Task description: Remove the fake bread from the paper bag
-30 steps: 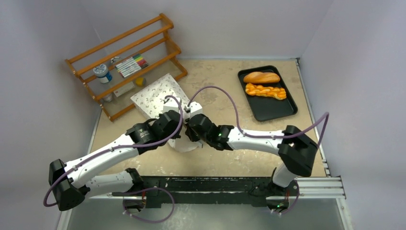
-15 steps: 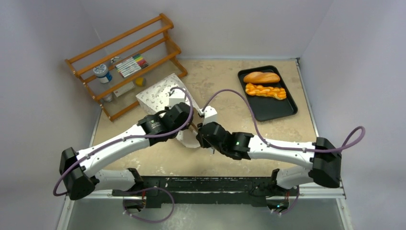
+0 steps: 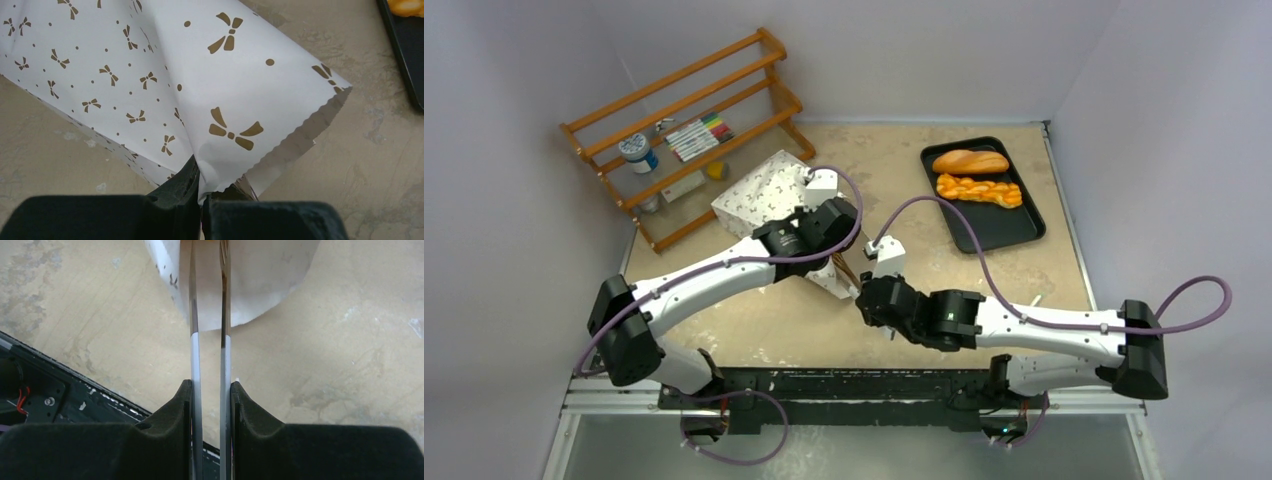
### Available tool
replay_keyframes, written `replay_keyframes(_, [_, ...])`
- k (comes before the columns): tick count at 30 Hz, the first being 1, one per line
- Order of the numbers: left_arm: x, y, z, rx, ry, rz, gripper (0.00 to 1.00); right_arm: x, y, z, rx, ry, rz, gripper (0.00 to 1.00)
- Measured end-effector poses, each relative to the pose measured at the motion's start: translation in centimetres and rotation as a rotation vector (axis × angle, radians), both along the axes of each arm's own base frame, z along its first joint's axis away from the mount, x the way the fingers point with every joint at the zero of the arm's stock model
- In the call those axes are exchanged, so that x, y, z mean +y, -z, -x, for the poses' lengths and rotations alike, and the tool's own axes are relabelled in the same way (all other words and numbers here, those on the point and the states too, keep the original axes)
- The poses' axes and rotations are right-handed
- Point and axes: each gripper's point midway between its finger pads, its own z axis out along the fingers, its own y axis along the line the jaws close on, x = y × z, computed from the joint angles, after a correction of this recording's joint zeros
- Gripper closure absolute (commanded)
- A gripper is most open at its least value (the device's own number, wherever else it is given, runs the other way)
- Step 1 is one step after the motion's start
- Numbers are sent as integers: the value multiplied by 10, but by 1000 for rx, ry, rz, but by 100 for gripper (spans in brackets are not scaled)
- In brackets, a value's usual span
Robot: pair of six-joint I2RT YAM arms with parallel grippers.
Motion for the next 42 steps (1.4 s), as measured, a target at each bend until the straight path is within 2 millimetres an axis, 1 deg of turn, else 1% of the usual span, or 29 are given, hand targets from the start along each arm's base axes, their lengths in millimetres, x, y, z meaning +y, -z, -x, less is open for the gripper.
replay_keyframes(3, [-8,-2,-9,-9,-4,13,100,-10,1,5,12,32,8,100])
replay_keyframes(8, [-12,-1,-20,-14,-19,30,100,-31,-3,14,33,100,-5,100])
replay_keyframes(12, [-6,-1,-30,-15,-40,45,100,-47,-7,20,50,154,-14,100])
replay_keyframes(16, [4,-3,-43,-19,-72,72,100,-58,-10,21,58,210,-13,100])
replay_keyframes(18, [8,-3,-49,-18,-84,84,100,-62,-16,21,59,241,-23,100])
replay_keyframes(21, [14,4,-52,-6,-89,88,100,-65,-27,21,58,284,-53,100])
replay_keyframes(29, [21,26,-52,30,-78,81,100,-82,-53,18,41,376,-87,100])
replay_keyframes(33, [24,30,-57,34,-84,85,100,-83,-65,20,45,389,-113,100])
replay_keyframes(36, [24,35,-62,37,-84,79,100,-87,-69,21,41,402,-112,100])
replay_keyframes(39, [24,45,-67,50,-91,68,100,-89,-68,22,45,412,-109,100])
replay_keyframes(42, [26,63,-74,78,-105,49,100,-93,-66,23,46,415,-91,100])
